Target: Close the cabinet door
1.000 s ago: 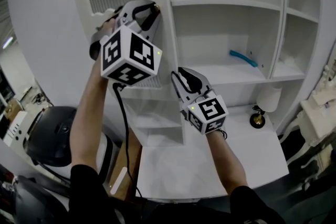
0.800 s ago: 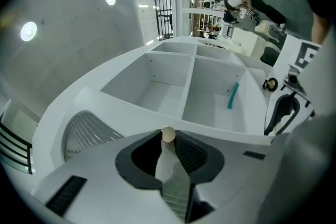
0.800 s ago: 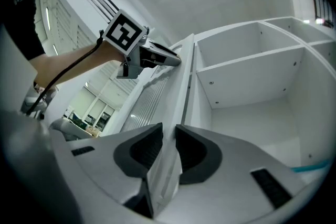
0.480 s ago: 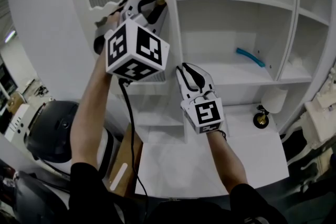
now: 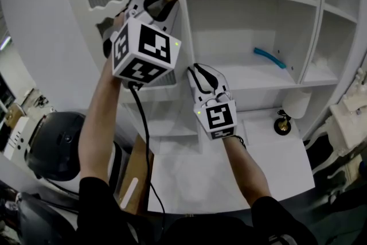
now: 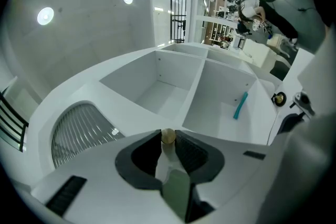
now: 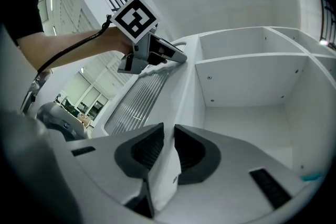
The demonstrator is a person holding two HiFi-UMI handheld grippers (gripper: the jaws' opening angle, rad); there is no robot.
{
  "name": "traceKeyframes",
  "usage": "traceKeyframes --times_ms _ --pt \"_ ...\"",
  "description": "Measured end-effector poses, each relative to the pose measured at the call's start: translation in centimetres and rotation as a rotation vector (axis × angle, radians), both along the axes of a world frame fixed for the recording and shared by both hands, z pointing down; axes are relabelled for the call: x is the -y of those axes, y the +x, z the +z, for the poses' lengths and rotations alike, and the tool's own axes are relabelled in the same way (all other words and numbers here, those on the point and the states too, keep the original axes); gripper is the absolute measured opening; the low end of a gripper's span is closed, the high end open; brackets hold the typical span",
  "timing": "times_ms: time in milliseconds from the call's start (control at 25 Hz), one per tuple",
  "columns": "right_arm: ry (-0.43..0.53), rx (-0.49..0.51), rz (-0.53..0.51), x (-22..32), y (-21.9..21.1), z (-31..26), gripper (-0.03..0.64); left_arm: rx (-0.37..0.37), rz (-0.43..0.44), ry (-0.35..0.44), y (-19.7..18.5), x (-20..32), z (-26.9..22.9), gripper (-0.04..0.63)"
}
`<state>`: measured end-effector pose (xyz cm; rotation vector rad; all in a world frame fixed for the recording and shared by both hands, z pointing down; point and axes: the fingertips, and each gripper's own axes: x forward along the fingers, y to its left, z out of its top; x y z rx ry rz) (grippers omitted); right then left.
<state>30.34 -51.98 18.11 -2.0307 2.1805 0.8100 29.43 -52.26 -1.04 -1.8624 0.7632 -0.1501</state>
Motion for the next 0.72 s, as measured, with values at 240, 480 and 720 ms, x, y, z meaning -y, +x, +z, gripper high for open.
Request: traceKeyframes --times_ms 240,480,720 --pt "0.007 0.034 0.003 -0.1 0.1 0.2 0.078 -0.147 0.087 -0.088 -0.1 -0.2 -0.2 0.089" --pt "-0.004 -0.012 0.035 -0.1 -0.1 0.0 0.08 -0.385 0.183 -0.216 -3.7 -2.0 1.6 0.089" --pt "-0.038 0.0 0.042 0.1 0.1 0.1 0.079 -0.47 0.209 -0.351 -7.5 -2.1 7.2 0.079"
